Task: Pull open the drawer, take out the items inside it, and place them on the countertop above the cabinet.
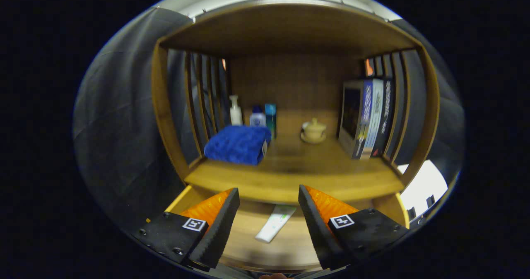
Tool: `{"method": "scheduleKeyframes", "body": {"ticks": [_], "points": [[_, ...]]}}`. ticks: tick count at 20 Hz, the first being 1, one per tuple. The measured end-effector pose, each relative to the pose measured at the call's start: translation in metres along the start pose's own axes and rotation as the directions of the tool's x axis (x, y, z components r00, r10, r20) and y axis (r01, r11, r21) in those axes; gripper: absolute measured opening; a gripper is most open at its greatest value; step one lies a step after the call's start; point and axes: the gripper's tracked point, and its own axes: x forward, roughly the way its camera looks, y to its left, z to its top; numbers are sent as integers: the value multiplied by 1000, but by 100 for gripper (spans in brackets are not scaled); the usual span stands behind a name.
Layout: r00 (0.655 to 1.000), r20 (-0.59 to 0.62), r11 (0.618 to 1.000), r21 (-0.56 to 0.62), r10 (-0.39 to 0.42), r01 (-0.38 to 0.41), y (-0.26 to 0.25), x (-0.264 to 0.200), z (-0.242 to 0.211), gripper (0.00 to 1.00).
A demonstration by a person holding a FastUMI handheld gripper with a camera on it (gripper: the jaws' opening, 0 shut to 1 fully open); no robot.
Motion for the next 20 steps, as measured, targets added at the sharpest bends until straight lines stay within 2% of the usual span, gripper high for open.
{"method": "scheduleKeyframes", "body": {"ticks": [2,7,10,15,17,19,20], "points": [[988,-146,999,-1,-45,45,0,20,-33,94],[913,-408,997,60,-24,53,7,46,-90,95],[879,-476,995,56,-42,78,3,62,-108,96],[827,-562,993,95,-7,73,10,67,-137,93],[813,-582,994,77,-19,78,8,68,-143,91],[807,-590,996,59,-19,67,5,68,-146,87],[796,-606,996,64,-10,61,4,68,-150,79]]}}
